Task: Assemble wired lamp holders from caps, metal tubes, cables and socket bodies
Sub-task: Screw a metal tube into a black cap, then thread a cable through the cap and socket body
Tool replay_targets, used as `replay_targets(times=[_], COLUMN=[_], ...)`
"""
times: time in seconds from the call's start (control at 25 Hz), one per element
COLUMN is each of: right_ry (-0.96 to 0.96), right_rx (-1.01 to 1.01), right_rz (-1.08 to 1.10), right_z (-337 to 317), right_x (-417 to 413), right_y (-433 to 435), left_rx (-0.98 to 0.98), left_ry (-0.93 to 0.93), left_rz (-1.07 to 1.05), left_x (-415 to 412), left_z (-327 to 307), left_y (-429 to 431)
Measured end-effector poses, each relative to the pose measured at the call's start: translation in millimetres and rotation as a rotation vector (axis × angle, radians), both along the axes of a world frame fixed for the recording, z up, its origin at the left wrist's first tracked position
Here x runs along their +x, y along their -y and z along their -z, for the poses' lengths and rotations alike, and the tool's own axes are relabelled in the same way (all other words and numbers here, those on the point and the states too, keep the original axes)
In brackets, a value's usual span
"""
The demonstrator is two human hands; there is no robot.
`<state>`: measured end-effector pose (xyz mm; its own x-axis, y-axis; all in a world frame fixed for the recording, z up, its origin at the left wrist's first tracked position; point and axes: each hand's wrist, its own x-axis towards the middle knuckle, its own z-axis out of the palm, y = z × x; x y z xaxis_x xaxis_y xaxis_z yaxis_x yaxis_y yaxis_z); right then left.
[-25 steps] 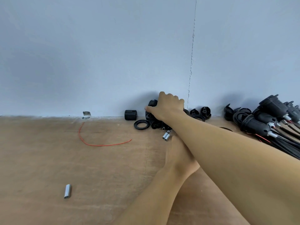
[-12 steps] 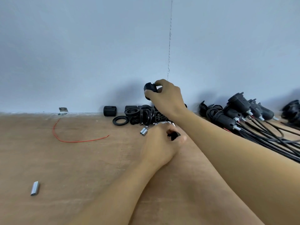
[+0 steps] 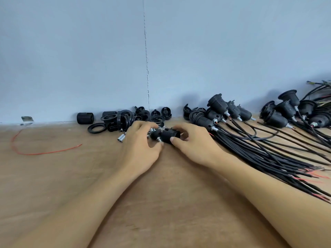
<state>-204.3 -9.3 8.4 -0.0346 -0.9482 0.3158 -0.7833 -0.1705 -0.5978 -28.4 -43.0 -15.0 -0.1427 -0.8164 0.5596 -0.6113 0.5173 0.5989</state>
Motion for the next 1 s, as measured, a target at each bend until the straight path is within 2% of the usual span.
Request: replay_targets(times=[0.12, 0.2, 0.28, 0.32, 0.64, 0.8, 1.0], right_ry=[-0.011, -0.278, -0.567, -0.620, -0.584, -0.657, -0.577], right_rx=[-0.060, -0.074, 0.005, 0.053, 0.166, 0.300, 0.269], right_rz=[0.037, 0.224, 0.349, 0.374, 0.427, 0.423, 0.406], right_z=[-4.0, -4.3, -1.9, -1.1, -13.9, -17.6, -17.6], right_x=[-5.9, -9.7, -10.4, -9.5, -14.6, -11.5, -15.3], right_y=[-4.5, -8.7, -13.6, -15.2, -16.0, -18.3, -19.5], left_rx=[-0.122, -0.083, -0.046, -0.058, -0.043, -0.096, -0.170], left_ry=[0.334, 0.481, 0.431, 0.375, 0.257, 0.257, 0.250], left_rz=[0.106, 0.200, 0.242, 0.250, 0.232, 0.240, 0.179], left_x=[-9.2, -14.2, -12.1, -10.8, -4.7, -3.6, -4.7], left_z=[-0.2, 1.2, 1.2, 0.4, 6.2, 0.1, -3.7], left_y=[-8.0, -8.7, -6.0, -4.7, 2.9, -0.9, -13.3])
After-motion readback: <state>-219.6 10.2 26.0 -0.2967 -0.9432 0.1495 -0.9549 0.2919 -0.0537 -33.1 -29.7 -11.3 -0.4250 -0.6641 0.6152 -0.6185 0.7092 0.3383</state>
